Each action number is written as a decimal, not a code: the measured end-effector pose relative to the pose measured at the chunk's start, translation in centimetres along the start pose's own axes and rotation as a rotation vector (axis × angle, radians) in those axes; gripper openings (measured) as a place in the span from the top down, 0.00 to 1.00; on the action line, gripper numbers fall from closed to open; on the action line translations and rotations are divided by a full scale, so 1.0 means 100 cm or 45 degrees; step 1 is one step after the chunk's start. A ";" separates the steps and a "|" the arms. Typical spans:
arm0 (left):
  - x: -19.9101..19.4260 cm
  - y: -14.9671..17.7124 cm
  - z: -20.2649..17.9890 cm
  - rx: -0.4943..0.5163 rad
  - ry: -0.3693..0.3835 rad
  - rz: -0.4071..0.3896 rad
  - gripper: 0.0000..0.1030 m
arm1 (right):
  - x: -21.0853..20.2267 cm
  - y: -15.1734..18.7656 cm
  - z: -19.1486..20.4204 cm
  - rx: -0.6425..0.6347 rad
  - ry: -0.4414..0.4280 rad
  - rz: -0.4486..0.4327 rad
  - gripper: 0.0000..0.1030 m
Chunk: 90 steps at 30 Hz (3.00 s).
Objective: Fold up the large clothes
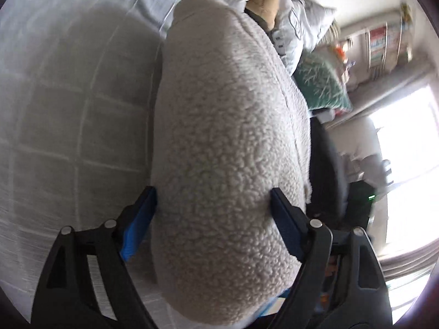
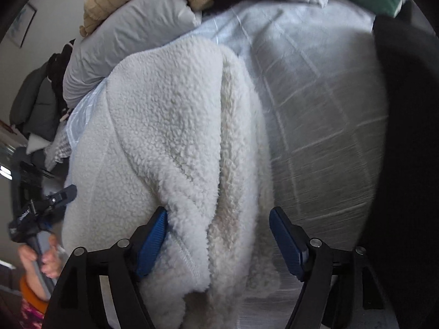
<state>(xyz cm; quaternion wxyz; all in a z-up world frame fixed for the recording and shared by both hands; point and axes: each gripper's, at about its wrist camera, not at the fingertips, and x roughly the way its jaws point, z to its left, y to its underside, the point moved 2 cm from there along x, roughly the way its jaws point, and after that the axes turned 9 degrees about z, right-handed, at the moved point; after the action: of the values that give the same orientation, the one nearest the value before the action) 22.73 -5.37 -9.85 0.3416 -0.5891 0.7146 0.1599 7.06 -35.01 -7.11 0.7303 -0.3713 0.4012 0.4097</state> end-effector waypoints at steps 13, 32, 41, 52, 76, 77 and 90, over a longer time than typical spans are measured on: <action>-0.067 0.027 -0.048 0.307 -0.287 -0.168 0.72 | 0.013 -0.002 0.042 -0.118 -0.213 -0.026 0.53; -0.027 0.047 -0.073 0.517 -0.378 -0.174 0.71 | -0.051 0.016 0.133 -0.348 0.222 -0.349 0.42; -0.030 0.066 -0.097 0.509 -0.527 -0.178 0.54 | 0.005 0.016 0.071 -0.147 0.232 -0.045 0.43; -0.062 0.112 -0.125 0.394 -0.783 -0.290 0.18 | -0.063 0.064 0.086 -0.207 0.389 -0.167 0.34; -0.046 0.168 -0.108 0.259 -1.008 -0.273 0.05 | -0.070 0.130 0.094 -0.128 0.623 -0.269 0.16; -0.046 0.168 -0.108 0.256 -1.008 -0.276 0.04 | -0.069 0.130 0.093 -0.132 0.625 -0.266 0.16; -0.038 0.169 -0.113 0.265 -1.018 -0.269 0.05 | -0.062 0.133 0.102 -0.184 0.590 -0.231 0.16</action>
<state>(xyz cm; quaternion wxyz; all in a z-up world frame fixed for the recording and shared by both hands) 3.51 -5.34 -2.15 0.6640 -0.5130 0.4741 0.2667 -4.14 -22.83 -0.38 0.6242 -0.5410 0.4924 0.2740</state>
